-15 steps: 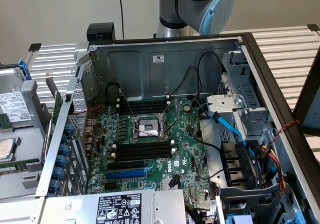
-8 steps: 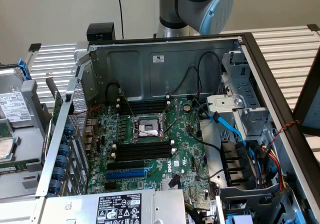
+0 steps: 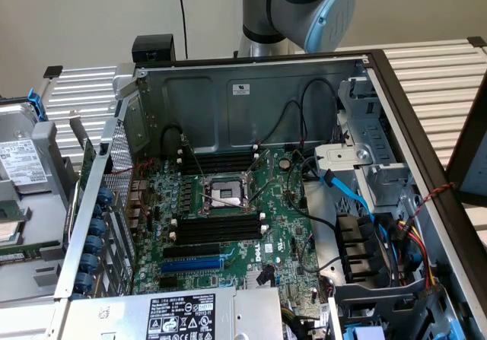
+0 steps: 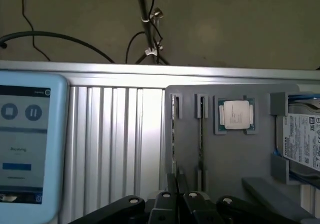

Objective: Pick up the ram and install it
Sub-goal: 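Reach for the ram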

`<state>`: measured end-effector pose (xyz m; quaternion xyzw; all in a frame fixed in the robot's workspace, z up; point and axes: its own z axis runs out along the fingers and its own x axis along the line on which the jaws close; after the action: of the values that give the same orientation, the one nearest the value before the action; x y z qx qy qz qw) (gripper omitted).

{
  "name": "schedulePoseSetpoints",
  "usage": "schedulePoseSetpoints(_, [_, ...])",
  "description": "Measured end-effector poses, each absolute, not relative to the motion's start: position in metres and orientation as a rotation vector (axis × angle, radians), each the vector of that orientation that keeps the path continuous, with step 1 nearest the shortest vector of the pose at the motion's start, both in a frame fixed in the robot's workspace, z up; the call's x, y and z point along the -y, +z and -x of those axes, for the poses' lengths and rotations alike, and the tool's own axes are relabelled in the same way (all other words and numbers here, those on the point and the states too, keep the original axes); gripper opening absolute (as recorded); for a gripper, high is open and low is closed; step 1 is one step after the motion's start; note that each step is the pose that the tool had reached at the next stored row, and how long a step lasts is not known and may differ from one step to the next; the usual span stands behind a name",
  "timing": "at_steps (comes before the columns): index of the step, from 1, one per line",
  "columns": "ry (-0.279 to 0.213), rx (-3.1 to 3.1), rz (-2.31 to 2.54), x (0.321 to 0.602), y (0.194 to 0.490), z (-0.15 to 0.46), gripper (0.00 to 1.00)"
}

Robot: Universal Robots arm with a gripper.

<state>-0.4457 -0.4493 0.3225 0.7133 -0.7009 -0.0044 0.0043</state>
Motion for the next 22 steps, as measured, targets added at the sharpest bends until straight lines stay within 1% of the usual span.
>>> schedulePoseSetpoints(22, [-0.014, 2.2, -2.23, 0.446, 0.282, 0.439, 0.12])
